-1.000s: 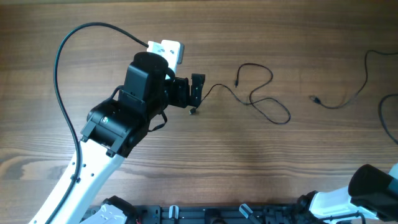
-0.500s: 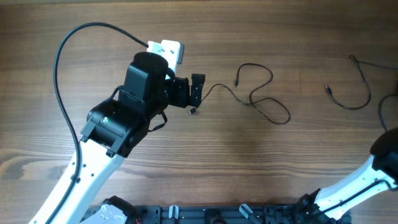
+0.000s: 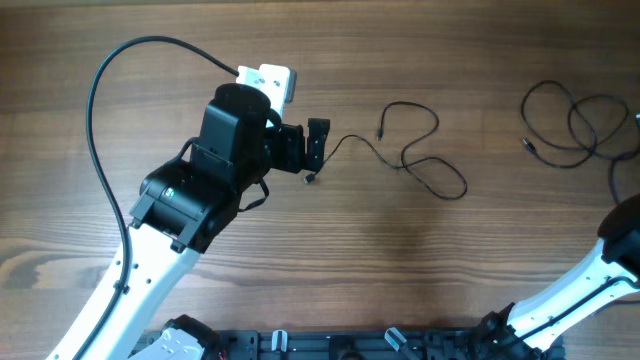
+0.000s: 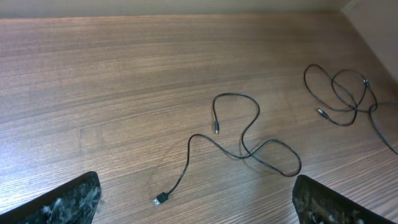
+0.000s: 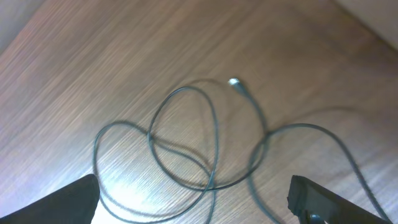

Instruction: Untangle cables

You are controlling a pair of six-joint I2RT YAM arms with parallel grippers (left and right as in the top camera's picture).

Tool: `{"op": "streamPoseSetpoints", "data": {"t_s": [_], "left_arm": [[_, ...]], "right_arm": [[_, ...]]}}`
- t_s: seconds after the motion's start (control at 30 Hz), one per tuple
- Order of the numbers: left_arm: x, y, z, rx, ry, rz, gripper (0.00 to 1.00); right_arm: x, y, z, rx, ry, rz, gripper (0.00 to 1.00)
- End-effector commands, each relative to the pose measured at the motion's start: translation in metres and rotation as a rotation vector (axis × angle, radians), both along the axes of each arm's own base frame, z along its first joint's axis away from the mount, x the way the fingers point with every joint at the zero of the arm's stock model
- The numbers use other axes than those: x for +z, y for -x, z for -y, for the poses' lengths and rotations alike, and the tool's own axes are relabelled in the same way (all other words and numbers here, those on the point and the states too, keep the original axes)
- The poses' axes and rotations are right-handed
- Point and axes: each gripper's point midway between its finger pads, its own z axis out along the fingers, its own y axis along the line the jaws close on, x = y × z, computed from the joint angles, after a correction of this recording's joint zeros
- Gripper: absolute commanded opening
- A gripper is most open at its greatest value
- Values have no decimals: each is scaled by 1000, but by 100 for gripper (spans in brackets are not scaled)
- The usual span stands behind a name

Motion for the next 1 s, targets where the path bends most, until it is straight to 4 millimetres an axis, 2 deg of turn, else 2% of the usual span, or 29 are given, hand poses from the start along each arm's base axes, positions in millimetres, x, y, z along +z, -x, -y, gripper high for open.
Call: {"op": "streamPoseSetpoints", "data": {"t_s": [0.0,0.27,0.3,0.53,0.63,0.67,0.8,0.9,0.97], "left_arm": [[2,-1,-1,14,6,3,100],[2,-1,-1,14,6,3,100],[2,-1,-1,14,6,3,100],[2,-1,-1,14,6,3,100],[2,-1,-1,14,6,3,100],[2,-1,-1,14,6,3,100],[2,-1,-1,14,6,3,100],[2,-1,-1,14,6,3,100],[2,-1,-1,14,6,3,100]], "right_arm": [[-5,-17,-43,224,-142,77,100],[-13,-19,-129,336,-328,-19,100],[-14,-24,-154,459,-305,-39,100],[-18,-36,-280,934,-226,-117,100],[-26,-31,-335,1129,-207,-145,100],[-36,-24,-355,1205,-208,-167,100],[-75,-4,-395,1319,-191,-271,100],[-100,23,-420,1392,-226,-352,100],[-111,31,-425,1412,-230,-380,100]]}}
